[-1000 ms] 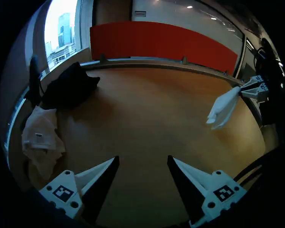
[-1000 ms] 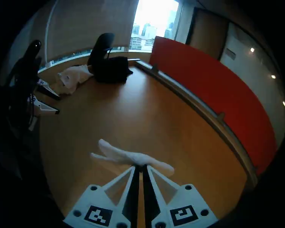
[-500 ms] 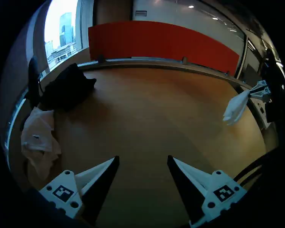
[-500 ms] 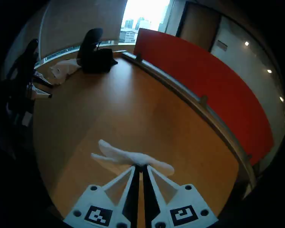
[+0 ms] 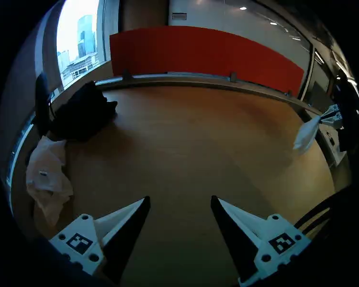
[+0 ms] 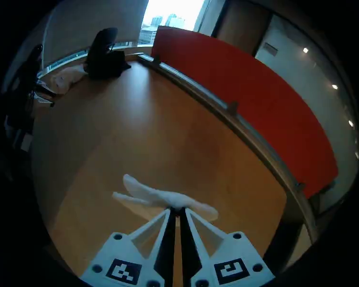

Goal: Fold towel

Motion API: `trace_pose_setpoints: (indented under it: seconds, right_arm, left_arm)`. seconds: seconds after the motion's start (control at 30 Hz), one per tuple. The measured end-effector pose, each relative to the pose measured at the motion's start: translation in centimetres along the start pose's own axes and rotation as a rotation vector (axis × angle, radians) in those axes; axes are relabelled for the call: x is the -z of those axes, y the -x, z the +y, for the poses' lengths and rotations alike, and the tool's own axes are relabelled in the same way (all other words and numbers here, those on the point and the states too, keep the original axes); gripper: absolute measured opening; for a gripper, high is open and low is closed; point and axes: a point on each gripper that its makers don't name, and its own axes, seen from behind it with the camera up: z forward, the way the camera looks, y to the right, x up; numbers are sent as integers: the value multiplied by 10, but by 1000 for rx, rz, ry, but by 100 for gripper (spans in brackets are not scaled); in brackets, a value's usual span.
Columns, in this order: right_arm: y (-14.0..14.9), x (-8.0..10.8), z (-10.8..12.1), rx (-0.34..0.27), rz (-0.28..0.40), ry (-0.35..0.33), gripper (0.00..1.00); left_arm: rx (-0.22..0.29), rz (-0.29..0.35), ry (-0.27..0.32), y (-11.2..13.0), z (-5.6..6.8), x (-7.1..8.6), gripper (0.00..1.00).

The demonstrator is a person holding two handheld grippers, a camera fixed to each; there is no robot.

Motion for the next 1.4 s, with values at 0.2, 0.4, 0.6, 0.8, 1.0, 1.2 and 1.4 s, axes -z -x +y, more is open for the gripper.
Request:
trace_pose_setpoints:
  seconds: [0.2,0.4,0.6,0.8,1.0,1.2,1.4]
  right_arm:
    - [16,4,31,-7,-19,26,6]
    - [30,2,52,-21,-35,42,6]
    - [39,3,62,-25,-46,50,6]
    - [47,1,64,-30,-55,47,6]
    - [63,2,59,-42,-65,43,6]
    - [96,8,50,-71,-94,38,6]
    - [138,14,45,-100,-149,49,6]
  left_arm:
    - [10,-3,-11,-3,3,-3,94]
    - [12,-8,-19,-5,7,-5,94]
    - [8,-6,-23,-8,9,-4,94]
    - [8,-9,-27,-9,11,-4,94]
    - [3,-8,-27,-10,13,-4,94]
    - [0,-5,-25,-12,16,-3,94]
    - [-1,-11,-22,-9,17,-2,94]
